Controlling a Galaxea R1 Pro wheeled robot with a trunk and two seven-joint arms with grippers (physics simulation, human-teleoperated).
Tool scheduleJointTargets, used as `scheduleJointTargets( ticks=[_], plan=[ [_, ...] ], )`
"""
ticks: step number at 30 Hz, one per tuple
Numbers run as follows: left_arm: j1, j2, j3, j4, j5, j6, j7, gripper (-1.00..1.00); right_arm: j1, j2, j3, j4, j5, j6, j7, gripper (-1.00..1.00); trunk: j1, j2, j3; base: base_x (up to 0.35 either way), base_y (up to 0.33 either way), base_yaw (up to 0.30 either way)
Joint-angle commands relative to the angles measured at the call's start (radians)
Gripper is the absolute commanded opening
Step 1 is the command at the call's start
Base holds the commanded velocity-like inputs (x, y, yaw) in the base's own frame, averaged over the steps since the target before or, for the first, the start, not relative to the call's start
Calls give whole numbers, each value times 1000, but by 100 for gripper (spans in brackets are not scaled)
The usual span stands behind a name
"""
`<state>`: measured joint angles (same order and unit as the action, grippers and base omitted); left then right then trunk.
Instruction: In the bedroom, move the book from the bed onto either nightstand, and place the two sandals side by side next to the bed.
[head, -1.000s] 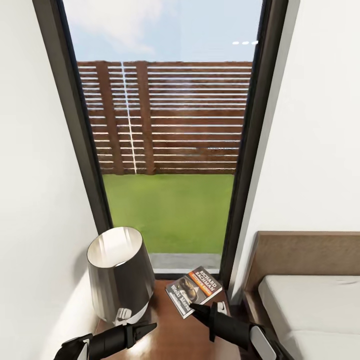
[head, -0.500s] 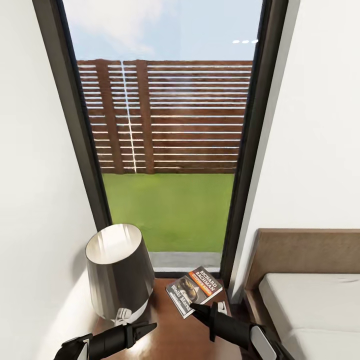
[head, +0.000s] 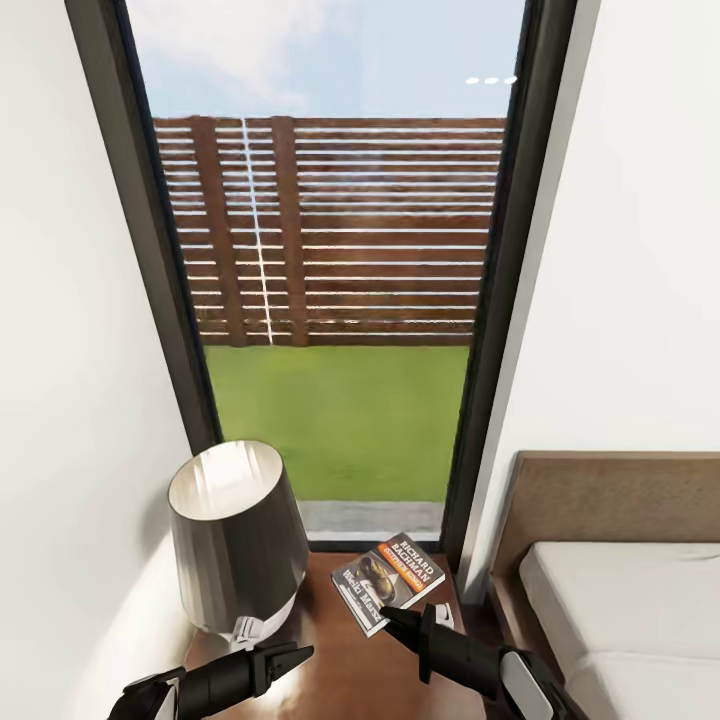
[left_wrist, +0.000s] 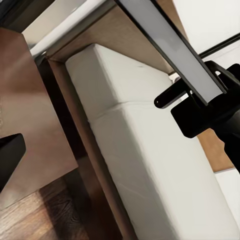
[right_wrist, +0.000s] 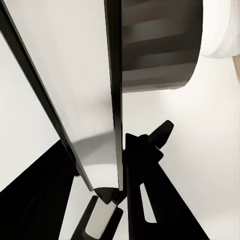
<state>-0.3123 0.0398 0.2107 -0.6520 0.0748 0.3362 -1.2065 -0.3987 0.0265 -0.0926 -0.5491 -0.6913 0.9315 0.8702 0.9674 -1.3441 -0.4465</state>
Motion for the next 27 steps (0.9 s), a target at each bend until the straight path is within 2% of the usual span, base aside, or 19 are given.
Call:
scheduleJointTargets(
  ticks=[1,27],
  plan=[
    [-1,0,1,0,3,10,-3,100,-1,1,-6,0,4,4,4,-100,4,-8,-4,0,0,0],
    [-1,0,1,0,3,10,-4,100,-1,1,-4,0,5,4,4,-100,104,-190,-86,0,0,0]
  ],
)
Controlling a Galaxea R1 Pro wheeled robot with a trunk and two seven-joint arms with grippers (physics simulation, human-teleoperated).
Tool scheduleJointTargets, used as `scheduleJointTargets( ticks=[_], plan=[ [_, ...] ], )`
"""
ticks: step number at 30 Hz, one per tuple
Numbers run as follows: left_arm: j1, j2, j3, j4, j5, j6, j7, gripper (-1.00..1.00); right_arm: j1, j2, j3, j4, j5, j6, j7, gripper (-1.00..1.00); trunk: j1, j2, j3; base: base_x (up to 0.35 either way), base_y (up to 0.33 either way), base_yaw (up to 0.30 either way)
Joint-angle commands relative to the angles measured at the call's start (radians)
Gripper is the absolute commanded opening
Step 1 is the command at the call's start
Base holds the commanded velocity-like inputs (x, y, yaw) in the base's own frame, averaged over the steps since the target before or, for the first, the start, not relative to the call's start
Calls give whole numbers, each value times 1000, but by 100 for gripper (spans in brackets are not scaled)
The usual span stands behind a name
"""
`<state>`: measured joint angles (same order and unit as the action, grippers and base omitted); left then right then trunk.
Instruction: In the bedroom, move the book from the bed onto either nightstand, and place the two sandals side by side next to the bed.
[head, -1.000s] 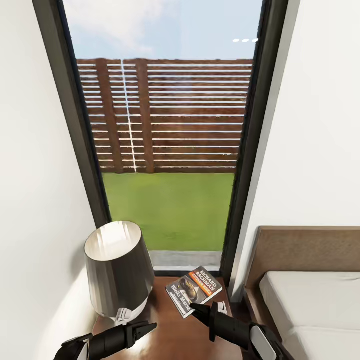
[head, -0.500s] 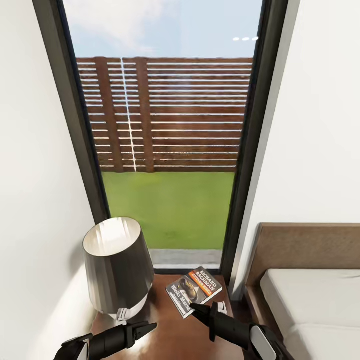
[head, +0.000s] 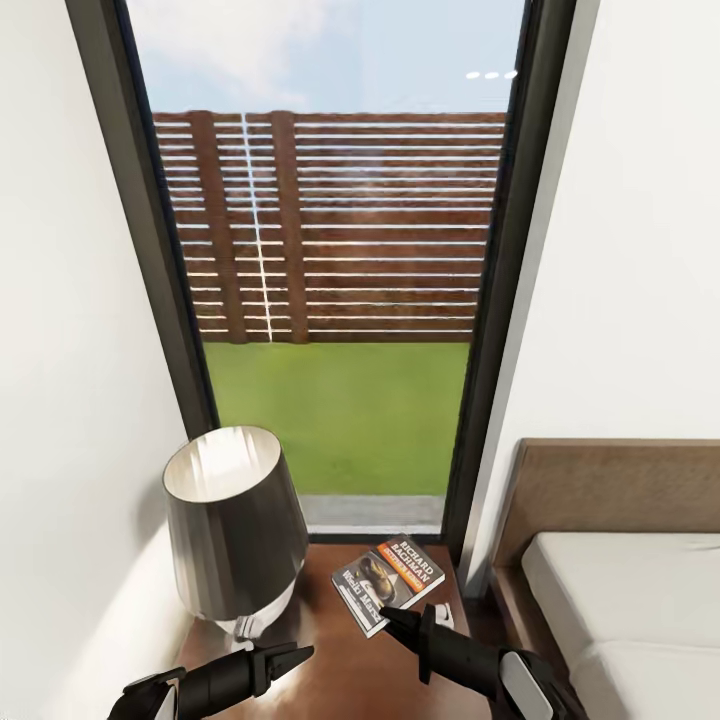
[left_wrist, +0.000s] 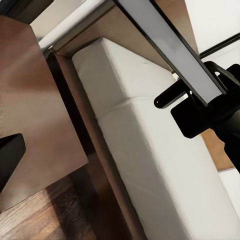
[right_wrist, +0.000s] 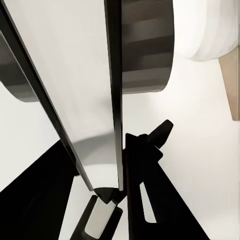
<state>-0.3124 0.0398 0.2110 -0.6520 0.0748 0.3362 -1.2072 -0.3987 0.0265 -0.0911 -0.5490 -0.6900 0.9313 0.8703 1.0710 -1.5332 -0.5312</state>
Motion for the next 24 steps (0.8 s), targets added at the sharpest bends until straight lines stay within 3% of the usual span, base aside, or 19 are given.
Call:
scheduleJointTargets(
  ticks=[1,24],
  plan=[
    [-1,0,1,0,3,10,-3,100,-1,1,-6,0,4,4,4,-100,4,-8,-4,0,0,0],
    [-1,0,1,0,3,10,-3,100,0,3,-5,0,4,4,3,-100,92,-169,-76,0,0,0]
  ],
)
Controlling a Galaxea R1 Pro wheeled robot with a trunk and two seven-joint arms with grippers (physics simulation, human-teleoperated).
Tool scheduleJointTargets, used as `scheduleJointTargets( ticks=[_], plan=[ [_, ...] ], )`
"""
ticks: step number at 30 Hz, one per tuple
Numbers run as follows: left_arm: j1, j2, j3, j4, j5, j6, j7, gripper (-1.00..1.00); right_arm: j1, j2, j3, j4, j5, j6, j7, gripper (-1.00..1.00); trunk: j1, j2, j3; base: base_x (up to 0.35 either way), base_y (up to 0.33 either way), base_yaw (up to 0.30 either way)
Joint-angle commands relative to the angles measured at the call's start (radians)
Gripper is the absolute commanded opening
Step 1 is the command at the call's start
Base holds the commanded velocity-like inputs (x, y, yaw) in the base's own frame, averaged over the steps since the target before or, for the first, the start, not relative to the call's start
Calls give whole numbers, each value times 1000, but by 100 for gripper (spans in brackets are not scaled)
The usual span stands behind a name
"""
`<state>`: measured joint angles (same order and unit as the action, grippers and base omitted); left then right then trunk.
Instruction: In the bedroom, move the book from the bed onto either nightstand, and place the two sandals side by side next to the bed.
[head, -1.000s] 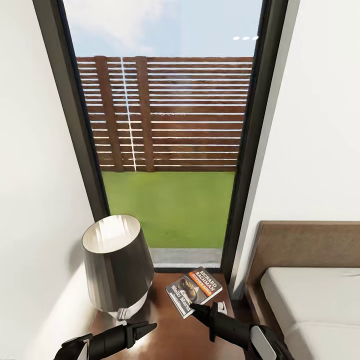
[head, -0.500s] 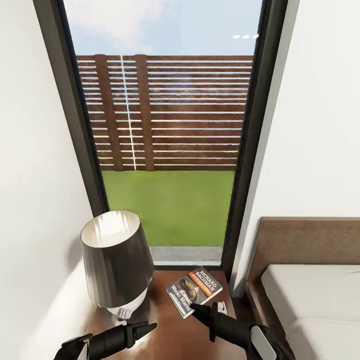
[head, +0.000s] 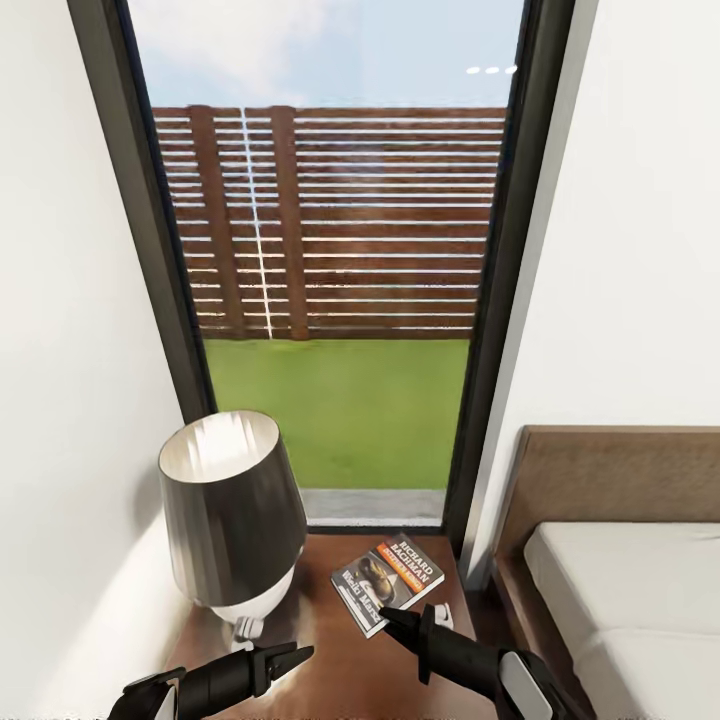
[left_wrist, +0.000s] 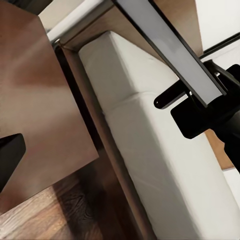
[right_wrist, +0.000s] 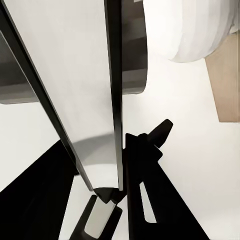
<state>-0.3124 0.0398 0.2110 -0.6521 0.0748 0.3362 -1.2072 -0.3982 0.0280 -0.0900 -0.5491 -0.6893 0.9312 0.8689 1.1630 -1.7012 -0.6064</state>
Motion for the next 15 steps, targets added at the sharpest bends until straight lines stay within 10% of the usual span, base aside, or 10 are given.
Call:
scheduleJointTargets(
  ticks=[1,15],
  plan=[
    [-1,0,1,0,3,10,-3,100,-1,1,-5,0,4,5,4,-100,4,-8,-4,0,0,0],
    [-1,1,1,-6,4,12,-16,100,-1,2,-5,0,4,5,3,-100,27,-50,-23,0,0,0]
  ],
)
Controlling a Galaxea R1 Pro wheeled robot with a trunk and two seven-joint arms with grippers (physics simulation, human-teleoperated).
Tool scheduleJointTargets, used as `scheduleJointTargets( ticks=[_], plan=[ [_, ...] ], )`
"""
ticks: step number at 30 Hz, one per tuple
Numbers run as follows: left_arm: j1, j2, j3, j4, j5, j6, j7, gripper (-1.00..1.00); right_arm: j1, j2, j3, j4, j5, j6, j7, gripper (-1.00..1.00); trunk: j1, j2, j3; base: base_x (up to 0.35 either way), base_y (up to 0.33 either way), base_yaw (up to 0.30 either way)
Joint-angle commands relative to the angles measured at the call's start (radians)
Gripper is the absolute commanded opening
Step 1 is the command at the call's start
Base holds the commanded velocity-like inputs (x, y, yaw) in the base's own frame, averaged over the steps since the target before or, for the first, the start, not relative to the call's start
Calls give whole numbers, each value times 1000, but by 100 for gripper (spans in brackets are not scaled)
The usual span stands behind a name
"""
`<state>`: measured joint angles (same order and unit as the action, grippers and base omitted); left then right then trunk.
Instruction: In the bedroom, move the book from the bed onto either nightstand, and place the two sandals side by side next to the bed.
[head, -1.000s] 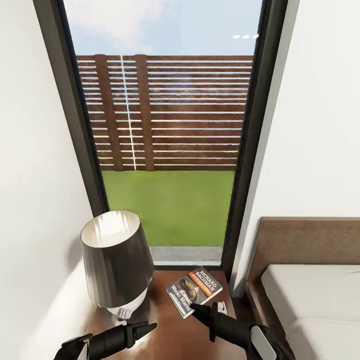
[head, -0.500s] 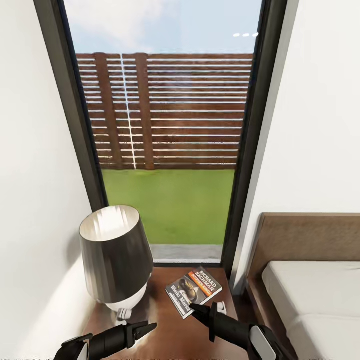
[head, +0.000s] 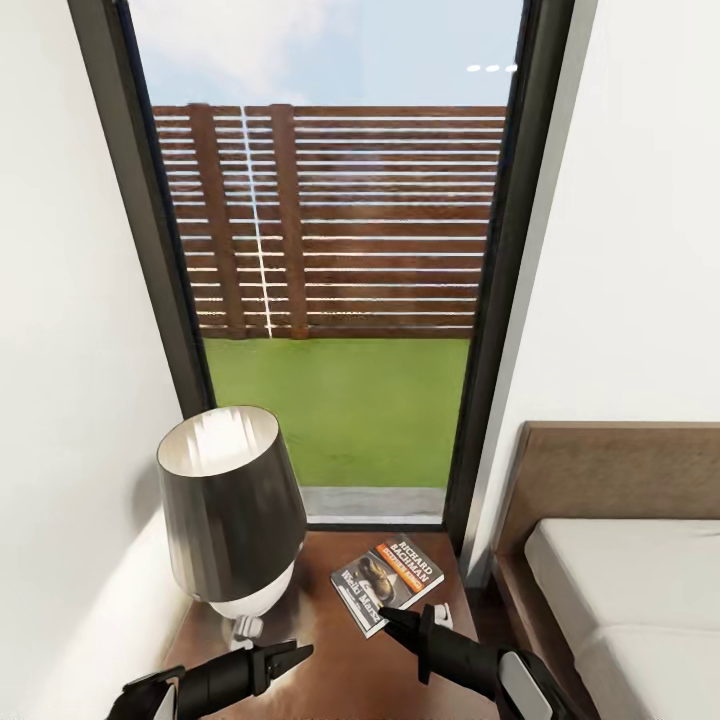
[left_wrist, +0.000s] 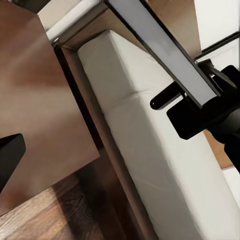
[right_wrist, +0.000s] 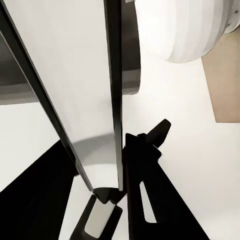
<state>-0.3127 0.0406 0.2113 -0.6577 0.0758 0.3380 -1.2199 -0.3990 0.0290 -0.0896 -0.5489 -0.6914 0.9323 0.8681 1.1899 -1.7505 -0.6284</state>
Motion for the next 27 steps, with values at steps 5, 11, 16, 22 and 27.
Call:
scheduleJointTargets(
  ticks=[5,11,16,22,27],
  plan=[
    [-2,4,2,-28,5,17,-37,100,-1,2,-6,0,6,3,3,-100,0,0,-1,0,0,0],
    [-3,2,0,-105,4,38,-151,100,0,2,-6,0,6,3,3,-100,0,0,-1,0,0,0],
    [-3,-2,-5,-190,3,113,-184,100,0,2,-6,0,6,2,3,-100,0,0,-1,0,0,0],
    [-4,-29,-55,-231,1,146,-187,100,0,2,-6,0,6,2,3,-100,0,0,-1,0,0,0],
    [-6,-38,-73,-263,0,151,-183,100,-1,2,-6,0,6,2,3,-100,0,0,-1,0,0,0]
  ],
)
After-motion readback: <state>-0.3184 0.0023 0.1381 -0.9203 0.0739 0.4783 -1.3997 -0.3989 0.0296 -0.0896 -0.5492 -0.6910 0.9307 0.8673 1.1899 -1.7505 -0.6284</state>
